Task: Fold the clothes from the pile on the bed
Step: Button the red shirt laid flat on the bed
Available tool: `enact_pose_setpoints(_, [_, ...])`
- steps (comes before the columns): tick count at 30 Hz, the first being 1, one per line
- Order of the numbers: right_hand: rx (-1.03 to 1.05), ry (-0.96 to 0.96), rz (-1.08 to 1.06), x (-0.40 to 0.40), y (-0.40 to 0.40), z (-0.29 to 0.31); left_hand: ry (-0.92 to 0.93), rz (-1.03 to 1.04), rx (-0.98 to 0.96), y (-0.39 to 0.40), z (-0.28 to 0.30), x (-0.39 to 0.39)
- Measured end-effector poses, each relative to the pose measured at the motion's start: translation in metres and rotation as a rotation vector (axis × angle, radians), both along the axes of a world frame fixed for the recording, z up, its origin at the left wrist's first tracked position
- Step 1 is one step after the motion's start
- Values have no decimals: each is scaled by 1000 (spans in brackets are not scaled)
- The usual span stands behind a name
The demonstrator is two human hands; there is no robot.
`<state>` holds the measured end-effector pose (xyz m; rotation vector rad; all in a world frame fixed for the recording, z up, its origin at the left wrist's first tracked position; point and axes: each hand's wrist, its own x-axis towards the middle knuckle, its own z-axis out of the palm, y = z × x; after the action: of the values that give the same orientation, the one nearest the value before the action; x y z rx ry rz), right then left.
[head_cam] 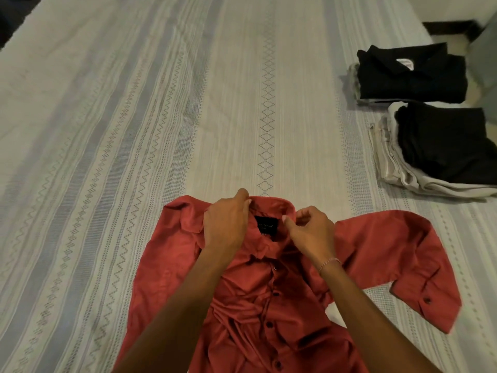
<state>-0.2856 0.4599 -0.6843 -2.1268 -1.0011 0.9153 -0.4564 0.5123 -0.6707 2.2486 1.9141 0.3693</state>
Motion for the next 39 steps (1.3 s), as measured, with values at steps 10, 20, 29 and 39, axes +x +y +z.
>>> enact_pose_setpoints(10, [184, -83, 36, -3, 10, 11, -311, 145, -324, -7, -10, 2])
enact_pose_setpoints(20, [191, 143, -60, 0, 9, 11, -797, 515, -371, 7, 1, 16])
enact_pose_setpoints(29, [-51, -175, 361, 47, 15, -20, -733, 265, -315, 26, -20, -17])
enact_pose_setpoints(39, [67, -120, 496, 68, 31, -43, 14, -177, -543, 73, -45, -50])
